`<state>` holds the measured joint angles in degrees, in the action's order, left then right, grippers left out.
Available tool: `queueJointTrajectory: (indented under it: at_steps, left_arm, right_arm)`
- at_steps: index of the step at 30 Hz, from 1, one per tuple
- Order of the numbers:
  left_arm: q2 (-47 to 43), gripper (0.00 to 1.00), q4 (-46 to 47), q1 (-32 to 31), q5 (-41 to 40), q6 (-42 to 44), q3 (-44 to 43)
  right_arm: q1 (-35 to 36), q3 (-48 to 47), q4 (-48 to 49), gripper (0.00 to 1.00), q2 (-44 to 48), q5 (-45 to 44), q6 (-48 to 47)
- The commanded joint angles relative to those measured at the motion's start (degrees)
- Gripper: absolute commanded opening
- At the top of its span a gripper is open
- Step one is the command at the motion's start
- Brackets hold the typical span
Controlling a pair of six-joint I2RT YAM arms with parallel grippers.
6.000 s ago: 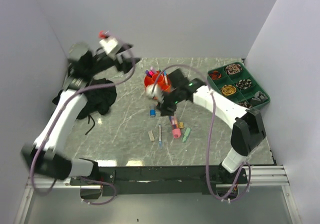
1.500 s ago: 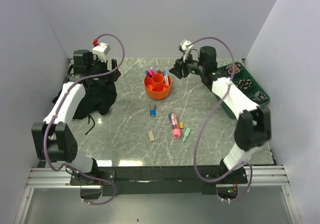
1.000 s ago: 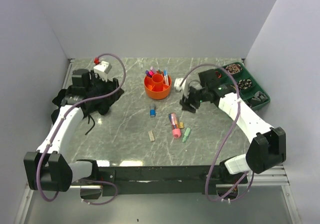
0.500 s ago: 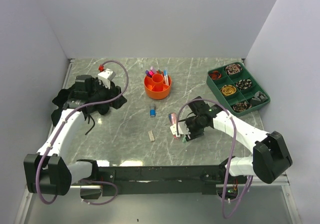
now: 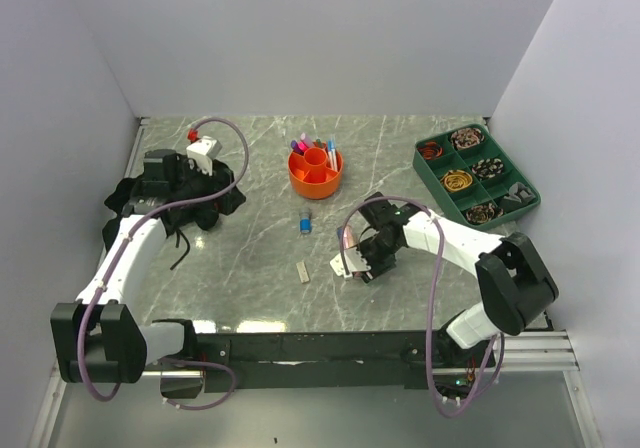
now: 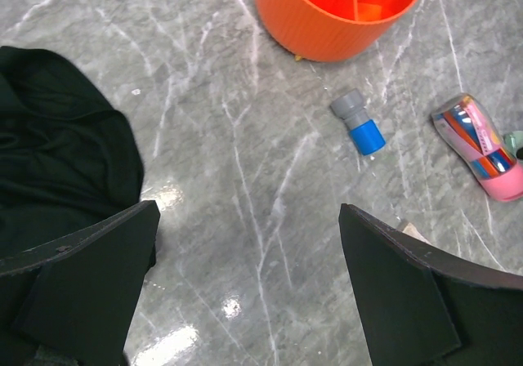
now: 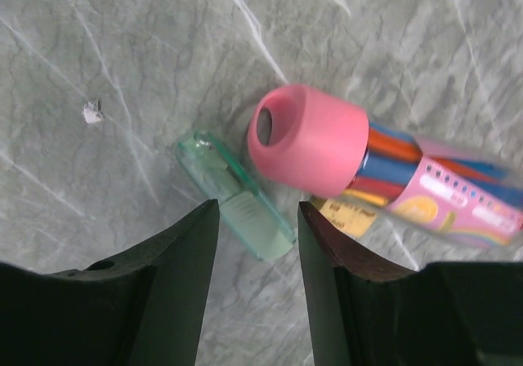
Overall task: Sort the stationery into containers
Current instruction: Pick up the stationery from the center of the board.
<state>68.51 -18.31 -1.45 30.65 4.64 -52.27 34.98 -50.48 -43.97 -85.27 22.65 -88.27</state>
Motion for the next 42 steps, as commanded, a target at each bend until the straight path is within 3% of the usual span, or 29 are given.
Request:
queueJointTrajectory:
  at_steps: [1,11,21,29,36,39,42]
  left_arm:
    - [-0.3,0.99,0.6,1.2,-0.3,-0.4,-2.0]
    - [-0.7,0.99,0.6,1.3,-0.6,-0.5,-1.9]
    - [-0.7,0.99,0.6,3.2,-0.3,-1.0,-2.5]
    - [0.0,0.99,0.9,3.4,-0.2,-1.2,-3.3]
    - [0.4,1.0,1.3,3.4,0.1,-1.7,-3.9]
    - [0.7,0.99,1.3,3.4,0.3,-1.7,-4.5]
    - [1.4,0.99,1.4,3.4,1.1,-2.0,-5.3]
  right_arm:
    - [2.0,-3.0,-2.4,0.51,-1.8,1.4,-3.6]
    - [5.5,-1.6,-4.5,0.45,-4.2,-1.0,-3.9]
    - [5.5,0.0,-3.1,0.44,-6.4,-3.7,-3.0]
    - [5.5,-0.6,-4.7,0.38,-8.8,-4.8,-0.9]
    - [5.4,-3.5,-8.9,0.14,-7.7,-4.1,0.7]
    - [5.0,-9.3,-15.6,0.06,-5.7,-1.6,2.0]
    - [4.3,-21.6,-25.8,0.0,-6.3,3.5,4.7]
